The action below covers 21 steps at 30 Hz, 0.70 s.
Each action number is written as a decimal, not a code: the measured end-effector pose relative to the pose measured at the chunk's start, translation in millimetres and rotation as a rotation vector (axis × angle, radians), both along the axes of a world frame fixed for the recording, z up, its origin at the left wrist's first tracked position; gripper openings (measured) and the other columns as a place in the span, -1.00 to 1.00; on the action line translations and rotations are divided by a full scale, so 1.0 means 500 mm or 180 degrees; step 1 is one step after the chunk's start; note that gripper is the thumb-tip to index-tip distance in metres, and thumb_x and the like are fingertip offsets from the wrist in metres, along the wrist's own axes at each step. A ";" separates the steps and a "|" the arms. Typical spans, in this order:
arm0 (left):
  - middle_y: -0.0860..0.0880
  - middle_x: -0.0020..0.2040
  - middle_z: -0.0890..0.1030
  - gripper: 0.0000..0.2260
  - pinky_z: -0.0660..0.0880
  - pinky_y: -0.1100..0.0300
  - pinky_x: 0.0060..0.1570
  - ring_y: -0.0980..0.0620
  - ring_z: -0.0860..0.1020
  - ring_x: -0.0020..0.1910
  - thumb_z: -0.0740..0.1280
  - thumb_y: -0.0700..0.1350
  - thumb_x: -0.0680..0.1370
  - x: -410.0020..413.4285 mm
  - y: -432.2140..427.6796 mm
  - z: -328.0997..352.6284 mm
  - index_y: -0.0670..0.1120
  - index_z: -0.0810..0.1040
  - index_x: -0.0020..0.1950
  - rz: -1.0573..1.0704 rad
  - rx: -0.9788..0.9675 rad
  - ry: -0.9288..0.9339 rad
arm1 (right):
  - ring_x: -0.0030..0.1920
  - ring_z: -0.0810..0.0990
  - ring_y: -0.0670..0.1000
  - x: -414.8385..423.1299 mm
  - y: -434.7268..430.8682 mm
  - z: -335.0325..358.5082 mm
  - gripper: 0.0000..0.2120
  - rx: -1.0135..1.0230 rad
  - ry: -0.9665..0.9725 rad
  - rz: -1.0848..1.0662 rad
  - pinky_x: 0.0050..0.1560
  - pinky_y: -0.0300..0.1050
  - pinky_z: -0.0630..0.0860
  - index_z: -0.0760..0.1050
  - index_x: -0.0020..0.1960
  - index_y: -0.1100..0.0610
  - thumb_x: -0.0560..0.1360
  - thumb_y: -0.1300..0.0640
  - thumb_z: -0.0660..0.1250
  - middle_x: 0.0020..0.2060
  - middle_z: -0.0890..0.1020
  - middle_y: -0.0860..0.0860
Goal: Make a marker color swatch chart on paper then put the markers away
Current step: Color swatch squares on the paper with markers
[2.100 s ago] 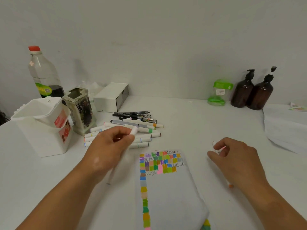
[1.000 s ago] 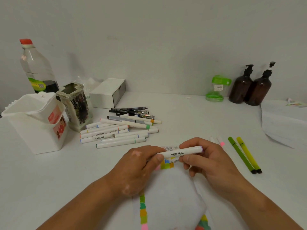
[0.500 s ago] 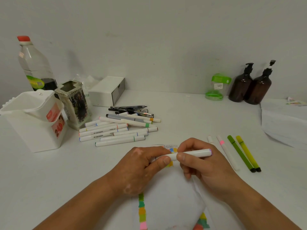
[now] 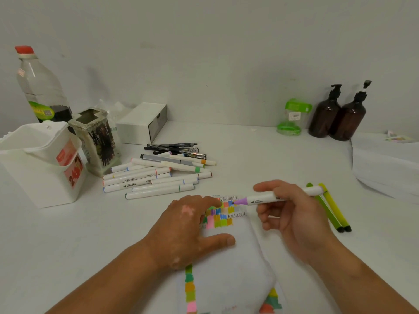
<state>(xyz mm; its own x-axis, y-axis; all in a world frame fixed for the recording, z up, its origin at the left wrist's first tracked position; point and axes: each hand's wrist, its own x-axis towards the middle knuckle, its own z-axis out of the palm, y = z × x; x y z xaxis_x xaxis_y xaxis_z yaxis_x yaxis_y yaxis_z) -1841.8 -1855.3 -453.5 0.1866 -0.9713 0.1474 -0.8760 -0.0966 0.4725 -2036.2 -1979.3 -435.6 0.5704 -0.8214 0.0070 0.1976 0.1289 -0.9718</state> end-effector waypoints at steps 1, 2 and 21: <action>0.35 0.12 0.42 -0.22 0.40 0.27 0.14 0.24 0.39 0.06 0.21 0.60 0.27 -0.002 0.000 0.000 0.32 0.30 0.42 -0.0025 -0.0004 -0.0021 | -0.42 0.54 0.07 0.004 0.003 -0.005 -0.75 -0.0018 0.0172 0.0094 -0.48 -0.11 0.48 0.70 -0.15 0.20 0.31 0.12 0.31 -0.38 0.59 0.22; 0.36 0.06 0.37 -0.21 0.35 0.27 0.13 0.24 0.35 0.03 0.19 0.61 0.27 -0.006 0.000 0.002 0.32 0.28 0.44 -0.0061 -0.0002 -0.0076 | -0.41 0.54 0.06 0.010 0.007 -0.009 -0.79 -0.0122 0.0380 0.0141 -0.46 -0.11 0.49 0.69 -0.18 0.18 0.32 0.12 0.34 -0.38 0.60 0.19; 0.19 -0.07 0.29 -0.21 0.29 0.14 0.12 0.14 0.29 -0.01 0.18 0.62 0.27 -0.001 -0.004 -0.001 0.34 0.29 0.45 -0.0154 0.0476 -0.0579 | -0.44 0.60 -0.01 0.019 0.012 -0.035 -0.85 -0.1211 0.1616 0.0107 -0.40 -0.16 0.57 0.67 -0.16 0.03 0.32 0.00 0.50 -0.40 0.68 0.04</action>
